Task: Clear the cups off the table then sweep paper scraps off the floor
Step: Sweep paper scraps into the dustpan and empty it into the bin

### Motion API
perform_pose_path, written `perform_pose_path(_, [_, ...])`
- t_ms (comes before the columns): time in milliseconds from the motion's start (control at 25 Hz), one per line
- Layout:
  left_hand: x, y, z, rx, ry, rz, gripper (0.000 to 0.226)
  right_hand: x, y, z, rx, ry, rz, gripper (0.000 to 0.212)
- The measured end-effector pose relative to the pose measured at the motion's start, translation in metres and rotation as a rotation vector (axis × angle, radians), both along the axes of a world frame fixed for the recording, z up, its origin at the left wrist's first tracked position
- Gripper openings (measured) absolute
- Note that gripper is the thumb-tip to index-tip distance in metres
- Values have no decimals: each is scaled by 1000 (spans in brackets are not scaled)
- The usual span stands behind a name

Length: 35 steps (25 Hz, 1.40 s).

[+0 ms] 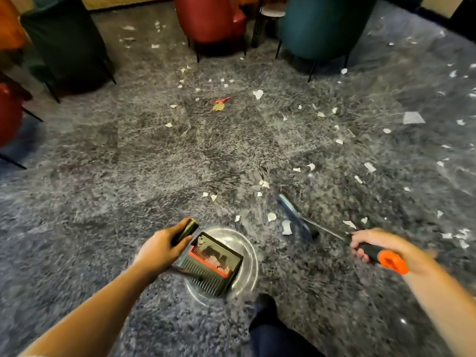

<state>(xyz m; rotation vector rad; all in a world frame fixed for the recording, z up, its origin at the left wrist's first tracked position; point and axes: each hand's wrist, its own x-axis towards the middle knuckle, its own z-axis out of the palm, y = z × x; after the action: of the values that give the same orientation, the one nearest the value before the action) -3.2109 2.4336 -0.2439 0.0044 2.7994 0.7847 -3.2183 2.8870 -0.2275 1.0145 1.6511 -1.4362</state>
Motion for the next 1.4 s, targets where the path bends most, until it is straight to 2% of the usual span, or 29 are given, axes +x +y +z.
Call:
perform_pose_path(160, [-50,10,-6,-84,-2,-60,52,-34,3,-24,87,-45,-8,26])
perform_pose_path(280, [-71,3,-8,-68,-6,-36,52,-40,-16,-38,38,-105,-41,24])
perform_pose_path(400, [-87,-10,-8,-64,2,-45,52,-39,-51,-48,-30,-101,-108,35])
perform_pose_path(520, [-107,-27,-5,-44,-5,-86,53,-39,-88,-50,13,-39,-69,43])
perform_pose_path(760, [-142,-48,0,-188,-14,-327,54,-49,-158,-46,33,-5,-24,19])
perform_pose_path(840, [-154,-61,1,-204,-10,-345,54,-52,-181,-50,25,-27,23,29])
perform_pose_path(1080, [-167,-92,-3,-119,-19,-312,54,-56,-229,-48,6,-86,238,80])
perform_pose_path(1200, [-173,-98,-6,-79,-37,-337,54,-50,-252,-36,-15,-95,289,82])
perform_pose_path(1400, [-185,-101,-8,-63,-22,-343,53,-38,-265,-6,-98,-94,293,72])
